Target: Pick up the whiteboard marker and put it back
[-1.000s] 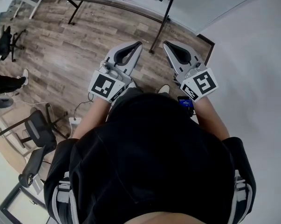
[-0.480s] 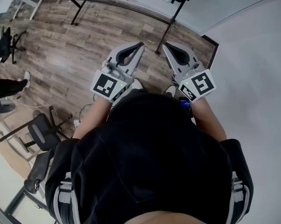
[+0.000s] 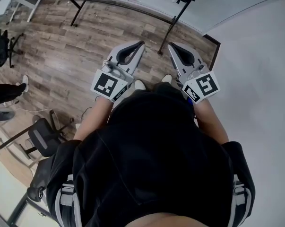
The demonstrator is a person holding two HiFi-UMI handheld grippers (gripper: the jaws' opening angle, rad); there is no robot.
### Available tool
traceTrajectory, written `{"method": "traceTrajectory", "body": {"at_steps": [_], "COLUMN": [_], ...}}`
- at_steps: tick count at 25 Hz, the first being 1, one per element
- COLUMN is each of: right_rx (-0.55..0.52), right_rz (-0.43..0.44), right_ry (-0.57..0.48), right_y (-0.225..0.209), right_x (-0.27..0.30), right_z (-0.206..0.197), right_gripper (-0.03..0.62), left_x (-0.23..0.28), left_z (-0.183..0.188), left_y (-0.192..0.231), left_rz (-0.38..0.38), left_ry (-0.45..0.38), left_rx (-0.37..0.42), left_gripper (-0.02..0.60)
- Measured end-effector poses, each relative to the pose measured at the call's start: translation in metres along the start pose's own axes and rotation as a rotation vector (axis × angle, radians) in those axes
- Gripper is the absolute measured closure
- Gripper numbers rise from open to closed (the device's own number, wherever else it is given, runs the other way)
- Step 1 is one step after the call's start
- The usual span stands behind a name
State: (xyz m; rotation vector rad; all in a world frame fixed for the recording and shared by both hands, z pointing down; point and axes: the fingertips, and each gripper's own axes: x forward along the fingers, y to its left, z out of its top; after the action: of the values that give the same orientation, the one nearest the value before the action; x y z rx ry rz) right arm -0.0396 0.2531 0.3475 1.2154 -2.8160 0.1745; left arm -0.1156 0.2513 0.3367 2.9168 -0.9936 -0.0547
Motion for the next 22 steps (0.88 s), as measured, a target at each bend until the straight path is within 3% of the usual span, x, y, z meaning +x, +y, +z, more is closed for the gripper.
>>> {"method": "traceTrajectory", "body": {"at_steps": [10,22], "right_rx": [-0.002,-0.032], "right_rz": [0.000,0.032], "right_ry": [-0.007,-0.017], "right_y": [-0.011,-0.059], "right_x": [0.020,0.066], "right_z": [0.001,0.008], "right_gripper": [0.600,0.600], "left_x": [0.003,0.047], "left_z": [-0.005,-0.001], "left_y": [0.020,0.063], "left_rz": [0.019,0.043], "left_ry": [0.002,0.005], "left_rx": [-0.006,0.026], "left_gripper": [0.577,0.577]}}
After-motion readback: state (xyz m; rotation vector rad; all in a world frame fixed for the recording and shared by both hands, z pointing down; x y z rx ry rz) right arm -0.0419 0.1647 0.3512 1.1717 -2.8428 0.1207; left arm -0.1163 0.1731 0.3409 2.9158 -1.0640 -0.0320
